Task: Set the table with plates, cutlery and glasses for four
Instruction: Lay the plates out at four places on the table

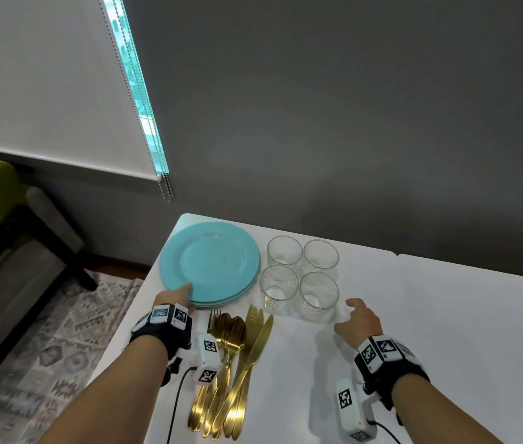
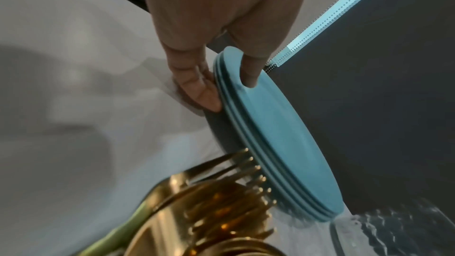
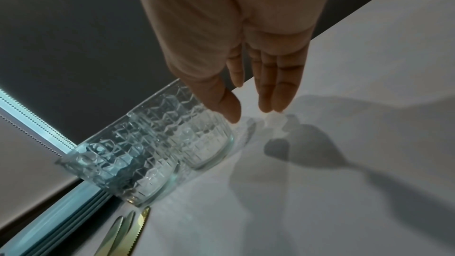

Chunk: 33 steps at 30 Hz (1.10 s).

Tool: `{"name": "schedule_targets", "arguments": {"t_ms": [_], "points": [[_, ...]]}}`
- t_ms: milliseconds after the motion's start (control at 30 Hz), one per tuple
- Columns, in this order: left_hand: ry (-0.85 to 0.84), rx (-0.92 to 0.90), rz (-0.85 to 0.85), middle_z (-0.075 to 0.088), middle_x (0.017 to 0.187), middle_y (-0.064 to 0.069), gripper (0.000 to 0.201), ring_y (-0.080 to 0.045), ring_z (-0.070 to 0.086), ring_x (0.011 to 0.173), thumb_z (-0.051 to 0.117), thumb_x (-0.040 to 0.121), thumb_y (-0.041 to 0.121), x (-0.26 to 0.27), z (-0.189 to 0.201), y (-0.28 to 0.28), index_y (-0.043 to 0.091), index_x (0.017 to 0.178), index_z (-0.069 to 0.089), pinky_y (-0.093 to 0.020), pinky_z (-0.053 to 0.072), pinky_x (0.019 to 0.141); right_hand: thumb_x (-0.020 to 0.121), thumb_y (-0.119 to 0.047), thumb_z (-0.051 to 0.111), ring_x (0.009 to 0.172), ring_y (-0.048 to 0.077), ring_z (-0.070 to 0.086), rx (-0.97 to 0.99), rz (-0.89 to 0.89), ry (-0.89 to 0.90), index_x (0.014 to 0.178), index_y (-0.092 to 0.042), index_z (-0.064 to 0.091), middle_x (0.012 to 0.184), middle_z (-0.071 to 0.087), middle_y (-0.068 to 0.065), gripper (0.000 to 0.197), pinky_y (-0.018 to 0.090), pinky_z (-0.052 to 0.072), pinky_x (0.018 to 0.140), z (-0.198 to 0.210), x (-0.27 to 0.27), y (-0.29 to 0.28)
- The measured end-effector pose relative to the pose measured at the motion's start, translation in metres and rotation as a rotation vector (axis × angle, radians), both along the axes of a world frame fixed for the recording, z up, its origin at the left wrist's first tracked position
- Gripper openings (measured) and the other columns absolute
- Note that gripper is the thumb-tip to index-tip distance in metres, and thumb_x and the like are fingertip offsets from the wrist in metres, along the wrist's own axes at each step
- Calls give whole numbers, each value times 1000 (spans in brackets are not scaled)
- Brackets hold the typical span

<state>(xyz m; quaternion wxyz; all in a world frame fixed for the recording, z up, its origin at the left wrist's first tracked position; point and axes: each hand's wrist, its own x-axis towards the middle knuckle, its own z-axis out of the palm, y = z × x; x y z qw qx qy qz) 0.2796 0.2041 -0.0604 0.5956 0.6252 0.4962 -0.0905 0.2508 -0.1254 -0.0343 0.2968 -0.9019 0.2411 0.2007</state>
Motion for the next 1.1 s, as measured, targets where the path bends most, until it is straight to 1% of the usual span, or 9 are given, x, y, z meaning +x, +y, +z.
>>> {"name": "schedule_targets", "arguments": {"t_ms": [67, 200, 367, 467, 633, 767, 900, 1033, 1100], "points": [[-33, -39, 36, 58, 103, -15, 37, -33, 60, 90, 62, 84, 21, 2, 6, 0, 2, 115, 53, -42, 54, 90, 81, -7, 63, 127, 27, 46, 1, -10, 15, 140, -11, 36, 137, 47, 16, 65, 26, 39, 98, 0, -5, -3], [-132, -67, 76, 61, 122, -20, 51, -37, 62, 103, 56, 78, 20, 9, 15, 2, -2, 124, 52, -49, 53, 91, 82, -10, 63, 126, 29, 48, -3, -46, 18, 140, -11, 37, 137, 48, 16, 63, 29, 39, 100, 4, -15, -10], [-262, -84, 201, 54, 128, -22, 54, -39, 58, 111, 50, 83, 14, 10, 31, -6, -6, 132, 39, -40, 53, 80, 84, -13, 61, 125, 28, 48, -2, -75, -8, 138, -11, 40, 136, 50, 16, 58, 27, 39, 100, 15, -28, -21], [-317, 42, 262, 46, 132, -26, 53, -41, 54, 114, 49, 85, 13, 5, 43, -8, -4, 131, 29, -51, 51, 91, 85, -16, 62, 123, 28, 50, 19, -82, -31, 136, -10, 43, 133, 52, 15, 54, 28, 40, 99, 23, -34, -27], [-531, 167, 244, 50, 132, -19, 48, -33, 53, 117, 45, 89, 11, -10, 82, -6, 3, 134, 32, -40, 45, 98, 86, -14, 63, 118, 27, 53, 49, -59, -112, 130, -10, 52, 129, 55, 15, 46, 27, 40, 98, 45, -37, -31], [-721, 70, 135, 53, 124, -17, 46, -26, 56, 101, 42, 86, 7, -15, 127, -17, 8, 132, 36, -37, 48, 84, 85, -18, 66, 103, 28, 62, 130, -73, -235, 118, -8, 60, 106, 61, 9, 35, 34, 48, 95, 65, -23, -28], [-825, -146, 23, 54, 95, -6, 34, -16, 54, 73, 39, 89, 2, -16, 159, -56, 14, 121, 41, -27, 44, 60, 90, -32, 60, 69, 20, 62, 396, -153, -431, 104, -15, 58, 96, 63, 6, 23, 31, 51, 61, 100, -10, -16], [-817, -298, -84, 54, 87, 0, 32, -17, 51, 67, 36, 87, -1, -23, 166, -113, 22, 108, 45, -28, 35, 54, 95, -43, 47, 66, 18, 59, 647, -214, -490, 111, -20, 49, 94, 58, 2, 28, 30, 48, 57, 131, -2, -25], [-823, -380, -147, 55, 88, 0, 36, -18, 52, 70, 34, 87, -5, -31, 164, -145, 21, 110, 44, -30, 38, 58, 94, -41, 50, 64, 18, 57, 648, -230, -486, 115, -18, 50, 93, 59, 1, 31, 30, 48, 57, 136, -3, -41]]}}
